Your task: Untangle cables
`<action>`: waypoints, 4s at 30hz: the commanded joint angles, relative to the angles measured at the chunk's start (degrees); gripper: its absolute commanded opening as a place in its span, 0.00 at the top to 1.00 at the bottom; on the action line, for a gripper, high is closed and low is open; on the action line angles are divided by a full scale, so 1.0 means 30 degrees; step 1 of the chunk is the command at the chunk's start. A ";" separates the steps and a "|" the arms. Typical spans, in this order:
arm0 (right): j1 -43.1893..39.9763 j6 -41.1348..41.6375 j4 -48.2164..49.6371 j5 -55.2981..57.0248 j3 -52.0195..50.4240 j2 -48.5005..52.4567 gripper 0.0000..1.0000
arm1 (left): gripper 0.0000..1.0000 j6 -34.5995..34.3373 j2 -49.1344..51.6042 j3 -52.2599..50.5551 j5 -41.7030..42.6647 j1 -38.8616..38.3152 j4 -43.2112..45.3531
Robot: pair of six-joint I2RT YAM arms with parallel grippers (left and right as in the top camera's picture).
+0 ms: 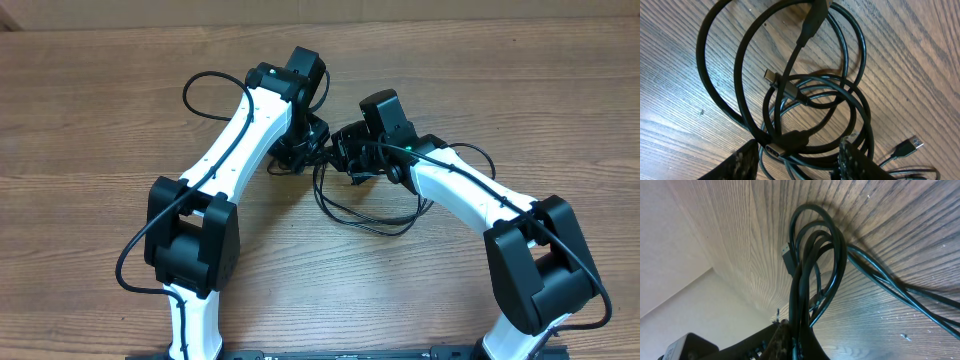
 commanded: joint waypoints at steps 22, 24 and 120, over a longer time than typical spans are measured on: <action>0.0240 -0.0073 0.0087 -0.0350 0.0109 -0.0182 0.96 | 0.49 -0.0284 0.0459 0.0015 -0.0627 -0.0109 0.0576; 0.0240 -0.0073 0.0087 -0.0350 0.0109 -0.0182 0.96 | 0.49 -0.0284 0.0459 0.0015 -0.0612 -0.0109 0.0583; -0.2805 -1.2444 -0.0372 -0.6870 0.0124 -0.0182 0.46 | 0.96 0.8386 0.1814 0.0051 0.9500 0.3927 -0.0969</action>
